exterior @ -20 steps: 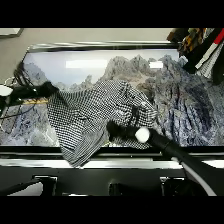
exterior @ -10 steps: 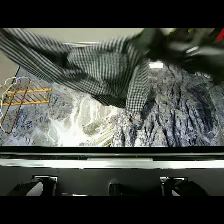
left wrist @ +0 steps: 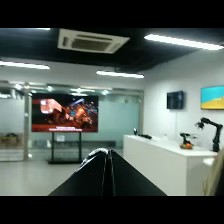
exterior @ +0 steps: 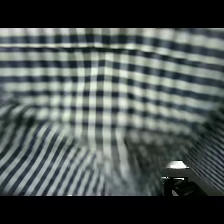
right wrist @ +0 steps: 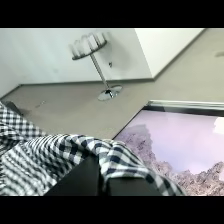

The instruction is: Fold the clothes and pants, and hang the long-sleeved shirts on hangers.

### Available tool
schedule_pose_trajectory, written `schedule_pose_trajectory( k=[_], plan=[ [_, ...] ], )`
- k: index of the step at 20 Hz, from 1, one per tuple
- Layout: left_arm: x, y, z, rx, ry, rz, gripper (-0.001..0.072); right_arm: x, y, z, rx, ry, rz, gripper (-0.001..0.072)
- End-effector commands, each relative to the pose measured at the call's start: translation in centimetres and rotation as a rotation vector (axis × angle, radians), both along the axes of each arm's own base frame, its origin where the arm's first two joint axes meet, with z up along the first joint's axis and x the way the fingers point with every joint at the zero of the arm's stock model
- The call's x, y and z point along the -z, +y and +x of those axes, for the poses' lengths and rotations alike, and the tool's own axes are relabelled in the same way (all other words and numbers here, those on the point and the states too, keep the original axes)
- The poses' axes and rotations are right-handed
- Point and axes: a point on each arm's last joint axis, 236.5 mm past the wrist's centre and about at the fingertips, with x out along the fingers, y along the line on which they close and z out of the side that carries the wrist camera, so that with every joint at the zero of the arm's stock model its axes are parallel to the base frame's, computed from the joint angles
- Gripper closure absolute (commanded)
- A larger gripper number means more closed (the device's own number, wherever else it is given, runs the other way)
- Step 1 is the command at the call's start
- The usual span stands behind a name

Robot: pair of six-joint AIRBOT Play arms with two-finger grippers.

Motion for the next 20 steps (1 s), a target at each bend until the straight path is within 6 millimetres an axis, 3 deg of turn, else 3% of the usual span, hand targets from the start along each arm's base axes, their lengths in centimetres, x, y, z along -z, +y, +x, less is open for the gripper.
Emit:
schedule_pose_trajectory(
  k=[1, 3, 5, 8, 10, 12, 14, 16, 18, 19, 20],
  plan=[
    [0.1, 1.1, -0.1, -0.046, 0.003, -0.019, 0.0679, 0.1, -1.1, 0.3, 0.053, 0.028, 0.018, 0.0679],
    [2.5, 1.4, 4.1, -0.031, 0.11, -0.034, 0.0679, 2.2, -1.5, 3.9, 0.118, 0.109, -0.018, 0.0679],
    [7.4, 1.5, 10.4, -0.007, 0.301, -0.02, 0.0679, 7.4, -2.4, 9.3, 0.224, 0.258, -0.152, 0.0679],
    [18.9, 1.4, 21.4, 0.064, 0.682, -0.047, 0.068, 17.1, -3.0, 17.4, 0.332, 0.495, -0.349, 0.0678],
    [28.2, 0.1, 27.6, 0.13, 0.936, -0.057, 0.0679, 24.4, -1.6, 22.6, 0.33, 0.636, -0.423, 0.0678],
    [37.9, -2.3, 32.2, 0.193, 1.154, -0.051, 0.0679, 32.4, 0.3, 27.4, 0.31, 0.755, -0.461, 0.0678],
    [46.9, -4.9, 34.9, 0.239, 1.338, -0.062, 0.0679, 41.1, 1.8, 31.1, 0.308, 0.878, -0.47, 0.0678],
    [54.6, -7.1, 35.6, 0.26, 1.513, -0.119, 0.0679, 48.1, 3.4, 32.9, 0.287, 1.0, -0.457, 0.0678],
    [59.8, -8.7, 34.9, 0.266, 1.666, -0.188, 0.0679, 52.9, 5.4, 33.0, 0.234, 1.112, -0.414, 0.0678],
    [61.1, -9.3, 34.3, 0.283, 1.717, -0.215, 0.0676, 54.1, 6.0, 32.8, 0.216, 1.147, -0.404, 0.0677],
    [61.4, -9.8, 34.0, 0.305, 1.738, -0.233, 0.0638, 54.3, 6.0, 32.6, 0.208, 1.153, -0.41, 0.0623]
  ],
)
